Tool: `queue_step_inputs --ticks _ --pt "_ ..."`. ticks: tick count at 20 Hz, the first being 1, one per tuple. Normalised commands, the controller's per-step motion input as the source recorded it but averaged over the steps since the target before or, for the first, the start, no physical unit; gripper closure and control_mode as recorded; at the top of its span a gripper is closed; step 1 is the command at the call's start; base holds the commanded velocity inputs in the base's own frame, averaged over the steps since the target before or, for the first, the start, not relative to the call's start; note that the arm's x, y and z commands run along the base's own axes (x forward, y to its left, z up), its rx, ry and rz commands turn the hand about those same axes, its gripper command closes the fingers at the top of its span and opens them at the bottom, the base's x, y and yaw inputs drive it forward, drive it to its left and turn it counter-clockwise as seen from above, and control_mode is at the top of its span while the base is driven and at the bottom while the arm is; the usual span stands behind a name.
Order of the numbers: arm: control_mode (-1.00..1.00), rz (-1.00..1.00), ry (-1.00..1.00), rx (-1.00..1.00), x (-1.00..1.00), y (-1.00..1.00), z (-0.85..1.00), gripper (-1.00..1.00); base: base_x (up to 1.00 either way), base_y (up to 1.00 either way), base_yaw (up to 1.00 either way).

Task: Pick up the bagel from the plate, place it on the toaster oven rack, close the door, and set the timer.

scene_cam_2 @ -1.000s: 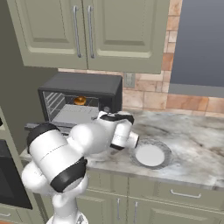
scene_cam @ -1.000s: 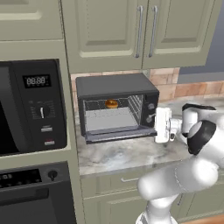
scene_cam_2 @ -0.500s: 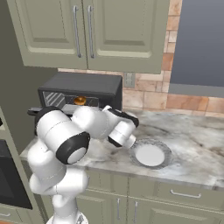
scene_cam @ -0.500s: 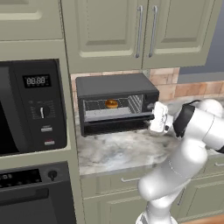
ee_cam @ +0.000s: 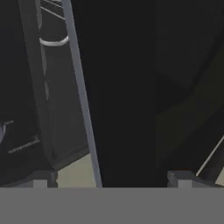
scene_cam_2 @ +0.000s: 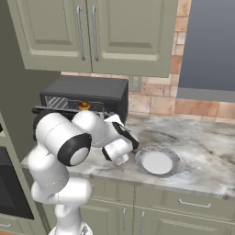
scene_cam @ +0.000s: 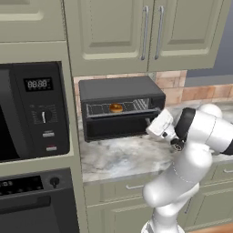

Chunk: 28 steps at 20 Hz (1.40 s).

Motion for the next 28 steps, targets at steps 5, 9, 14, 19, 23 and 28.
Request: queue_step_inputs --ticks 5,9,14,19,23,28 --pt "-1.00 -0.34 0.01 0.15 0.30 0.85 0.11 -1.00 0.00 0.00 0.00" --pt "-1.00 -0.33 0.02 0.07 0.39 0.80 0.18 -1.00 0.00 0.00 0.00" --pt "-1.00 -0.34 0.07 0.06 0.25 0.73 0.06 -1.00 0.00 0.00 0.00" --pt "-1.00 -0.34 0.08 0.04 0.45 0.71 0.08 -1.00 0.00 0.00 0.00" --pt "-1.00 -0.34 0.09 0.02 0.52 0.67 0.07 -1.00 0.00 0.00 0.00" --pt "-1.00 -0.31 0.11 0.02 0.35 0.50 0.13 -1.00 0.00 0.00 0.00"
